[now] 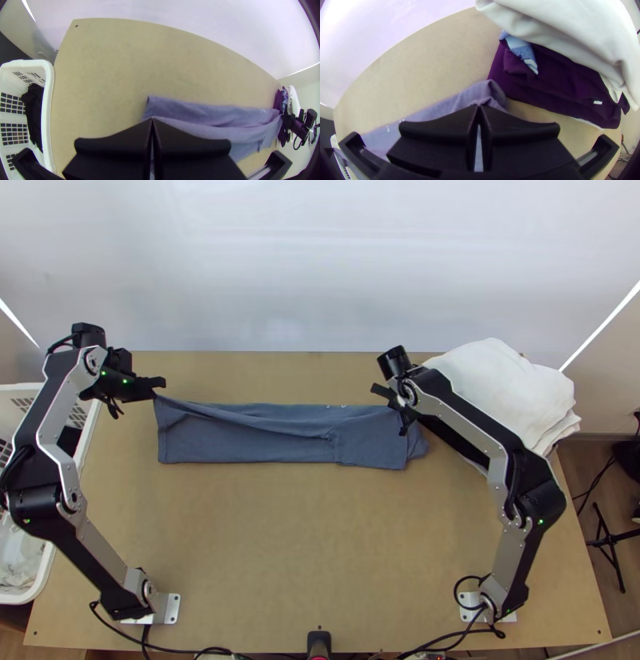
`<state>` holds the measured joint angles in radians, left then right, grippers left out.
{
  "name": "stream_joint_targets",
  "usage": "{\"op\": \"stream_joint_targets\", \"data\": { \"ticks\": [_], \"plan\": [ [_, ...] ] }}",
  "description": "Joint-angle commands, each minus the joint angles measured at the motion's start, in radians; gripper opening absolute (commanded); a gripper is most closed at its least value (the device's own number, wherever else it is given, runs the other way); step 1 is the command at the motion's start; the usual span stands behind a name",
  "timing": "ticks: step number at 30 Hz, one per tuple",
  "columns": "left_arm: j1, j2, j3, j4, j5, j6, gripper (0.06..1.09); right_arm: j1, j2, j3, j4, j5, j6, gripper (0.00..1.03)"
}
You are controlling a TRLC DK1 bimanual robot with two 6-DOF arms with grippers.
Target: Fold the t-shirt
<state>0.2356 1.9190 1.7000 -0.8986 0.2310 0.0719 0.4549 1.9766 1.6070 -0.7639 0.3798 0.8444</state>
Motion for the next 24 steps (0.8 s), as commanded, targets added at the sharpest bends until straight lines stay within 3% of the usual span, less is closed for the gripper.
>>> {"op": "stream_joint_targets", "data": {
  "ticks": [1, 21, 24],
  "plan": [
    [0.002, 0.055, 0.027, 0.000, -0.007, -0.006, 0.10, -0.005, 0.054, 0.047, 0.008, 0.013, 0.012, 0.03],
    [0.014, 0.110, 0.027, 0.020, -0.010, -0.011, 0.10, -0.004, 0.148, 0.134, 0.009, 0.088, 0.033, 0.03],
    [0.018, 0.114, 0.018, 0.020, -0.012, -0.006, 0.21, -0.001, 0.146, 0.126, 0.009, 0.090, 0.036, 0.03]
  ]
}}
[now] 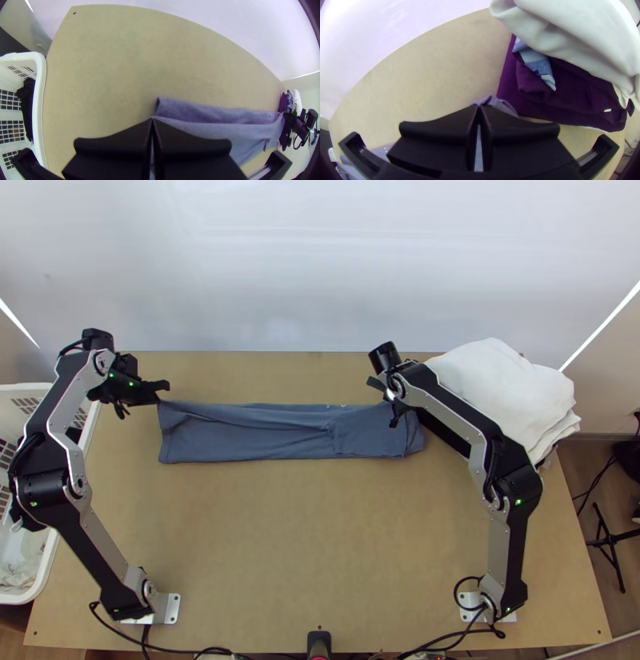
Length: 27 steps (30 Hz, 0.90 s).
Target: Fold the t-shirt
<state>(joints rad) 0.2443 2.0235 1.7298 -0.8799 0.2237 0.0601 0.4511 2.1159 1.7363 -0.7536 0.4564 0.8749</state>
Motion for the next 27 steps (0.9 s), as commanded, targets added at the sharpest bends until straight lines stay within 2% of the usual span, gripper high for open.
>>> {"op": "stream_joint_targets", "data": {
  "ticks": [1, 11, 12, 13, 15, 16, 17, 19, 21, 24, 25, 27],
  "plan": [
    [0.009, 0.009, -0.016, 0.001, -0.004, 0.007, 0.21, 0.003, 0.006, -0.004, -0.003, 0.014, 0.007, 0.03],
    [0.018, 0.009, -0.029, 0.006, -0.006, 0.012, 0.21, 0.008, -0.004, -0.021, -0.003, 0.019, 0.016, 0.03],
    [0.018, 0.009, -0.029, 0.009, -0.006, 0.012, 0.25, 0.009, -0.004, -0.021, -0.003, 0.021, 0.021, 0.04],
    [0.016, 0.009, -0.027, 0.009, -0.006, 0.012, 0.35, 0.009, -0.005, -0.021, -0.003, 0.021, 0.027, 0.07],
    [0.013, 0.007, -0.026, -0.001, -0.004, 0.023, 0.69, 0.011, -0.011, -0.023, -0.003, 0.021, 0.032, 0.17],
    [0.010, 0.003, -0.024, -0.002, -0.006, 0.026, 0.86, 0.011, -0.016, -0.023, -0.003, 0.022, 0.035, 0.18],
    [0.010, -0.006, -0.026, 0.002, -0.009, 0.027, 0.95, 0.009, -0.022, -0.023, -0.001, 0.025, 0.041, 0.18],
    [0.013, -0.028, -0.026, 0.042, -0.035, 0.000, 1.04, 0.012, -0.047, -0.029, 0.000, 0.036, 0.058, 0.31],
    [0.029, -0.049, -0.026, 0.076, -0.034, -0.034, 1.04, 0.023, -0.070, -0.029, 0.002, 0.077, 0.056, 0.59],
    [0.050, -0.071, -0.029, 0.094, -0.034, -0.049, 1.04, 0.026, -0.123, -0.029, 0.025, 0.105, 0.052, 0.67],
    [0.058, -0.077, -0.035, 0.104, -0.035, -0.052, 1.04, 0.026, -0.140, -0.029, 0.031, 0.108, 0.041, 0.74],
    [0.072, -0.095, -0.050, 0.113, -0.035, -0.054, 1.04, 0.026, -0.174, -0.026, 0.046, 0.111, 0.024, 0.96]
  ]
}}
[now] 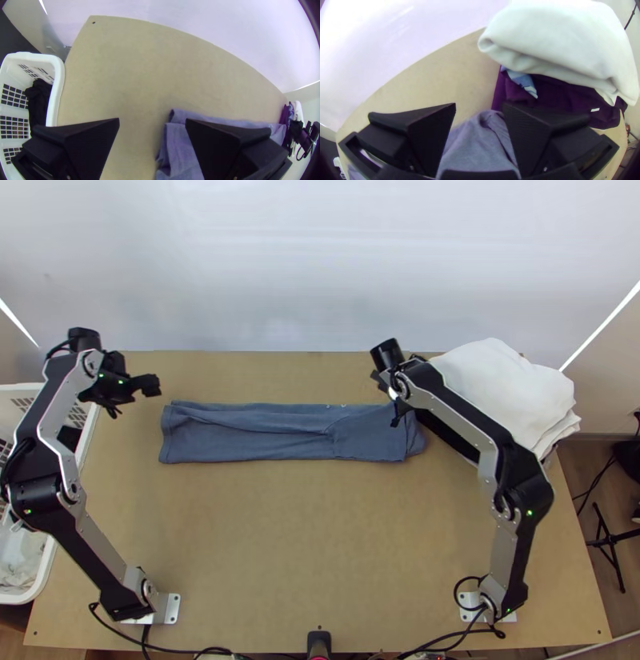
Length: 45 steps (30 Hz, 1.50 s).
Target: Fold the t-shirt
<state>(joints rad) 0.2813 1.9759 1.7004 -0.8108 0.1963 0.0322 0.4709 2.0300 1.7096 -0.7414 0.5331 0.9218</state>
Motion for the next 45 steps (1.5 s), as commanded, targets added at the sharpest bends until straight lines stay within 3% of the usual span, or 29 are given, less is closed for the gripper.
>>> {"op": "stream_joint_targets", "data": {
  "ticks": [1, 4, 8, 15, 24, 29, 45],
  "plan": [
    [0.047, -0.058, -0.031, 0.062, -0.006, -0.031, 1.04, 0.006, -0.105, 0.001, 0.034, 0.034, -0.026, 0.97],
    [0.085, -0.094, -0.076, 0.093, 0.028, -0.061, 1.04, 0.009, -0.154, 0.004, 0.034, 0.031, -0.040, 0.97],
    [0.139, -0.103, -0.143, 0.059, 0.270, -0.114, 1.04, 0.025, -0.231, -0.025, 0.031, -0.012, -0.052, 0.98],
    [0.151, -0.118, -0.275, 0.007, 0.511, -0.081, 1.04, 0.051, -0.260, -0.039, 0.020, -0.078, -0.084, 0.98],
    [0.202, -0.153, -0.441, 0.050, 0.517, 0.112, 1.04, 0.060, -0.260, -0.042, 0.004, -0.096, -0.086, 0.98],
    [0.222, -0.150, -0.443, 0.061, 0.519, 0.155, 1.04, 0.066, -0.246, -0.041, 0.004, -0.099, -0.084, 0.98],
    [0.162, -0.084, -0.456, 0.165, 0.519, 0.140, 1.04, 0.052, -0.251, -0.042, 0.004, -0.097, -0.093, 0.98]
  ]
}}
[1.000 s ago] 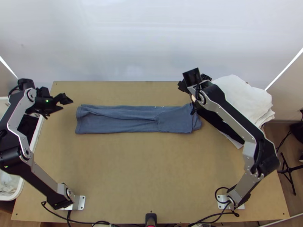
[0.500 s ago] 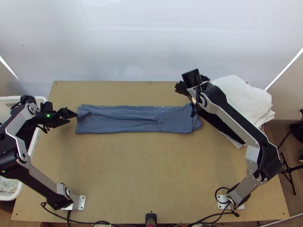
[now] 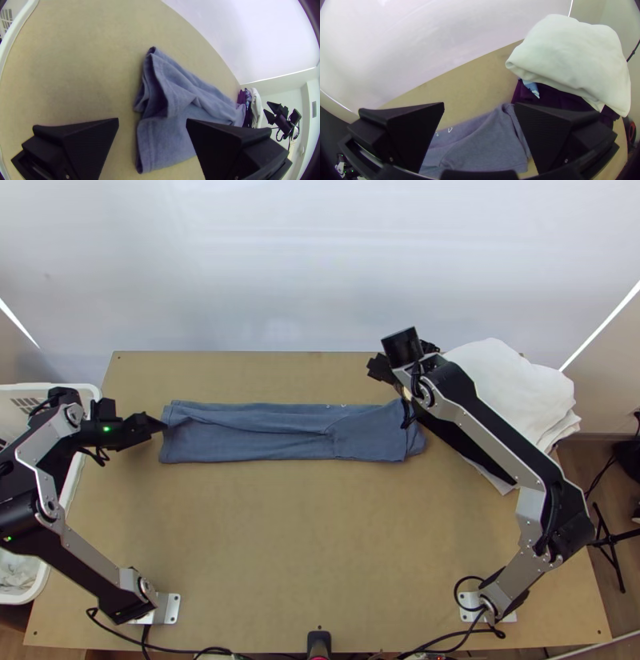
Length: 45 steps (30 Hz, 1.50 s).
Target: Fold the t-shirt
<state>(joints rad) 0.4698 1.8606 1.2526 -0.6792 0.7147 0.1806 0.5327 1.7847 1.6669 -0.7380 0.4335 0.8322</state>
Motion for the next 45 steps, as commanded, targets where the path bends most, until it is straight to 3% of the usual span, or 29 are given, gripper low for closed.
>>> {"op": "stream_joint_targets", "data": {
  "ticks": [1, 20, 22, 23, 25, 26, 33, 39, 45],
  "plan": [
    [-0.033, 0.032, -0.009, 0.035, 0.002, -0.013, 1.04, -0.011, -0.005, 0.001, 0.000, 0.001, -0.004, 0.98],
    [-0.280, 0.064, -0.067, 0.230, -0.012, -0.182, 1.02, -0.043, -0.016, 0.013, 0.000, 0.001, -0.004, 0.98],
    [-0.281, 0.058, -0.076, 0.237, -0.024, -0.179, 0.88, -0.054, -0.024, 0.010, 0.000, 0.001, -0.005, 0.98],
    [-0.272, 0.049, -0.088, 0.260, -0.034, -0.178, 0.74, -0.059, -0.028, 0.010, 0.000, 0.001, -0.005, 0.98],
    [-0.237, 0.020, -0.111, 0.317, -0.060, -0.213, 0.20, -0.068, -0.036, 0.007, 0.000, 0.001, -0.007, 0.98],
    [-0.212, 0.006, -0.128, 0.377, -0.077, -0.257, 0.10, -0.074, -0.041, 0.004, 0.000, 0.001, -0.008, 0.98],
    [0.018, -0.089, -0.111, 0.356, -0.077, -0.256, 0.09, -0.109, -0.077, -0.039, 0.000, -0.004, -0.012, 0.98],
    [0.197, -0.067, -0.015, 0.207, -0.070, -0.136, 0.09, -0.117, -0.093, -0.067, 0.000, -0.006, -0.008, 0.98],
    [0.109, -0.175, 0.061, -0.011, -0.097, -0.128, 0.09, -0.114, -0.100, -0.082, 0.000, -0.006, -0.004, 0.98]
  ]
}}
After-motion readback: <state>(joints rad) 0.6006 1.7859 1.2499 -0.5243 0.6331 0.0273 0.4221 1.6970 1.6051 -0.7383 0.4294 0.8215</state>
